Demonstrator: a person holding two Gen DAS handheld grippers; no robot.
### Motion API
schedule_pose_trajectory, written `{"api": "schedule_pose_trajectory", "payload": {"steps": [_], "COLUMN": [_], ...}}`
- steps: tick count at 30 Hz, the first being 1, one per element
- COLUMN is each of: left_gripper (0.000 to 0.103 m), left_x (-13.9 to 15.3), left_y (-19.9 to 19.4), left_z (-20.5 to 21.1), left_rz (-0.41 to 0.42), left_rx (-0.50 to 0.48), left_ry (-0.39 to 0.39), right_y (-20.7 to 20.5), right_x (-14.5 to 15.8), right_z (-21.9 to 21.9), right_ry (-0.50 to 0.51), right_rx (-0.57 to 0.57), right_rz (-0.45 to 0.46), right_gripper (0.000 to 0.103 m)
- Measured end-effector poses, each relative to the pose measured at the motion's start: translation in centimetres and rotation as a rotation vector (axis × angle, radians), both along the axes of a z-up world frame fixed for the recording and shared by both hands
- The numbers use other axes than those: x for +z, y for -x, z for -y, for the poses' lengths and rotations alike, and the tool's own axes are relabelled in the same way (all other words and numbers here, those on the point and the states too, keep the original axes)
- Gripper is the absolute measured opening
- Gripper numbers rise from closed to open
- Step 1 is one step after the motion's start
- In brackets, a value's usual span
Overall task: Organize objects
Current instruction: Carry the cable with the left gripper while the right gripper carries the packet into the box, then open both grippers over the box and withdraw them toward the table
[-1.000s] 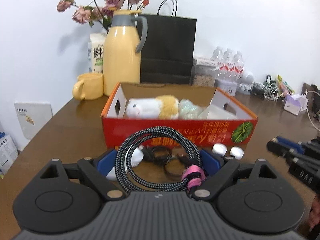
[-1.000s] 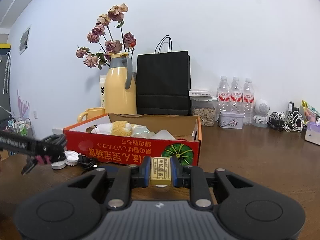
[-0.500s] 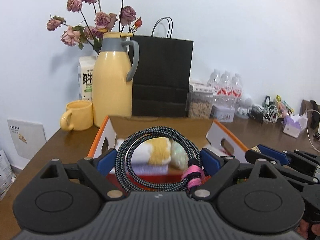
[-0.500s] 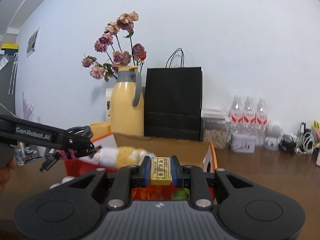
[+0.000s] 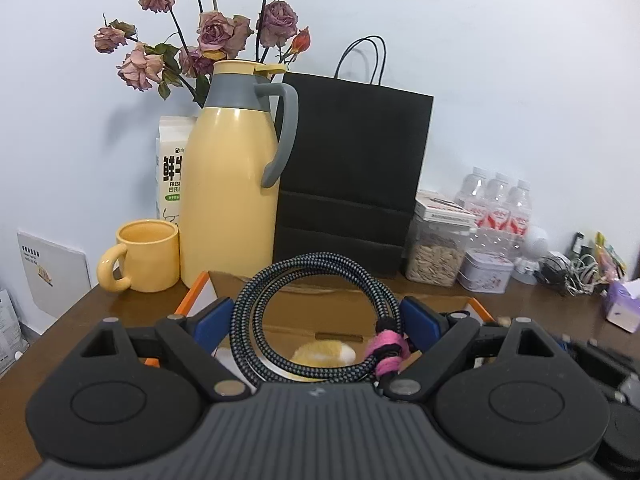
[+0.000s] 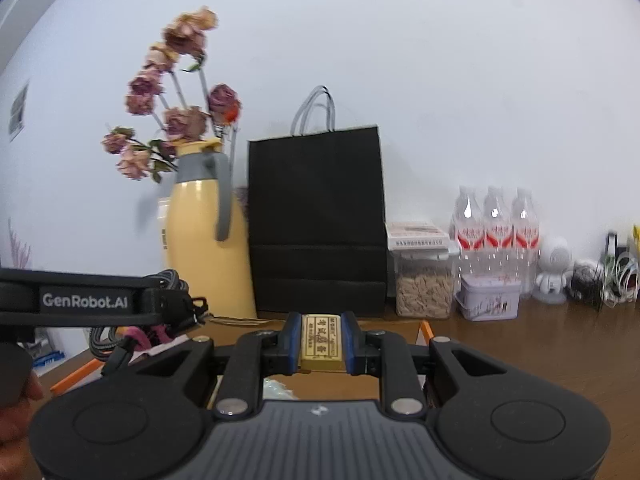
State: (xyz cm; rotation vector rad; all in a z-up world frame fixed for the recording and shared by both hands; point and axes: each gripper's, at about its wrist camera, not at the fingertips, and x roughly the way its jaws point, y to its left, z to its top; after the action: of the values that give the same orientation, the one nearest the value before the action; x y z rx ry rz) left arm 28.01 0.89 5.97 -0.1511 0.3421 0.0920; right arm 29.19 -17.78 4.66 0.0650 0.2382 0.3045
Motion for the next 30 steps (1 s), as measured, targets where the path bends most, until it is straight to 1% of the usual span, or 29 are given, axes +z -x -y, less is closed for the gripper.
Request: {"api": "schedule_pose_trajectory", "payload": {"steps": [2,3,5,13,14,15,16,18,20,22,26,30], "left_gripper": [0.09,0.09,0.09,0.092,0.096,0.103,0.103,0.103,0.103,0.103,0.103,0.103], "left_x": [-0.9,-1.4,-1.8,-2.1,-2.1,-2.0,-1.9,-1.8,-1.7,-1.7,-1.7,-1.7], "left_y": [-0.7,-0.9,-1.1,-0.4,-0.2,0.0,0.2,0.6,0.8,0.9,1.0,1.2], "left_z": [-0.2,-0.4,-0.8,-0.3,-0.2,-0.2,-0.2,-0.3,-0.4,-0.5,-0.5,-0.4], "left_rz": [-0.025,-0.041,-0.051,-0.019,-0.004,0.009,0.025,0.05,0.052,0.049,0.047,0.049], "left_rx": [-0.005,-0.001,0.006,-0.005,-0.003,-0.002,0.001,0.013,0.024,0.028,0.029,0.033], "left_ry": [-0.014,-0.009,-0.012,-0.035,-0.042,-0.049,-0.052,-0.047,-0.045,-0.044,-0.048,-0.056], "right_y": [-0.4,-0.6,-0.9,-0.7,-0.5,-0.4,-0.3,-0.2,0.0,0.3,0.6,0.8], "right_x": [-0.8,-1.1,-1.5,-1.9,-1.9,-1.9,-1.9,-1.9,-1.8,-1.8,-1.6,-1.6], "right_z": [0.0,0.1,0.3,0.1,0.1,0.1,0.2,0.3,0.2,0.2,0.0,-0.2], "right_ry": [0.014,0.015,0.006,0.025,0.027,0.029,0.032,0.031,0.037,0.043,0.05,0.061], "right_rx": [0.003,0.003,0.007,0.015,0.015,0.013,0.01,0.009,0.002,-0.005,-0.003,-0.002], "right_rz": [-0.023,-0.036,-0.062,-0.077,-0.078,-0.077,-0.074,-0.076,-0.074,-0.053,-0.045,-0.046], "right_gripper": [0.02,0.02,0.02,0.02,0.021,0.021,0.022,0.039,0.082,0.1,0.102,0.103]}}
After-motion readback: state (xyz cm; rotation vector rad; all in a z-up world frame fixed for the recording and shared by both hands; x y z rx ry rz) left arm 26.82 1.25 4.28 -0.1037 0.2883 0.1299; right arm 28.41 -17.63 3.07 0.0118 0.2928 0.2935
